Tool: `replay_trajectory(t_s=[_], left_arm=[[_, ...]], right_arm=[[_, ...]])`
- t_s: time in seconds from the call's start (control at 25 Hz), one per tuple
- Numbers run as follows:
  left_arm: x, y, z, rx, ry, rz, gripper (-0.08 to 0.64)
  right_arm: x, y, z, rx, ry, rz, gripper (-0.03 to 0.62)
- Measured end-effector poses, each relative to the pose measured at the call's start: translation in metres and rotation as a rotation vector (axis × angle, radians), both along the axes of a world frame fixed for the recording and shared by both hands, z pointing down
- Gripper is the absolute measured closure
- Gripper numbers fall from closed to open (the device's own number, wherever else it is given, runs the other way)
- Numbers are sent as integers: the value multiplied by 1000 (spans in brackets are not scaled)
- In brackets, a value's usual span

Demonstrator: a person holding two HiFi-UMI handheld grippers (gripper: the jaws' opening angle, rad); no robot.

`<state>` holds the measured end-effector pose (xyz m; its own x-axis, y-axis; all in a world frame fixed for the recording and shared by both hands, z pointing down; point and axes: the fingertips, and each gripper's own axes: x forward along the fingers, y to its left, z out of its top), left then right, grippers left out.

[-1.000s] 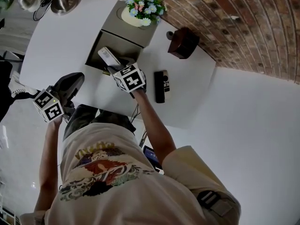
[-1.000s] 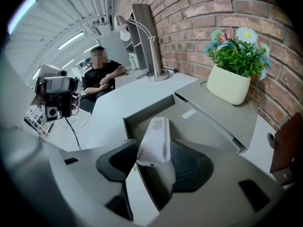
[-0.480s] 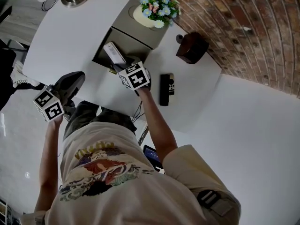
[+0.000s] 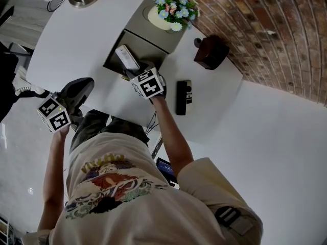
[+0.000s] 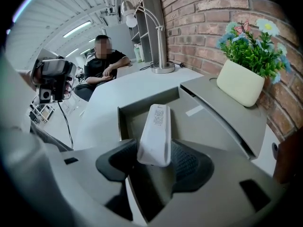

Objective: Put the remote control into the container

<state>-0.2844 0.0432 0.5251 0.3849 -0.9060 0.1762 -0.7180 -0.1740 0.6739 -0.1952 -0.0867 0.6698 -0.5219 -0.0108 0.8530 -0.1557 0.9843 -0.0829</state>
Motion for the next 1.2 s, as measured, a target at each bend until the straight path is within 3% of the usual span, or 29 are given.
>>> replay_trajectory(t_s=[0.24, 0.6, 0.64, 0.8, 1.2], left_arm=[[1, 0, 0, 5, 5, 19, 555], [12, -9, -14, 46, -11, 91, 555], [13, -11, -15, 52, -12, 103, 555], [24, -23, -22, 73, -26, 167, 555], [62, -46, -39, 120, -62, 317, 555]], right_arm=[[0, 5, -5, 32, 7, 9, 367], [2, 4, -43, 75, -95, 99, 368], [4, 6, -49, 75, -109, 102, 382], [15, 16, -72, 50, -163, 145, 546], [52, 32, -102, 60, -201, 247, 575]])
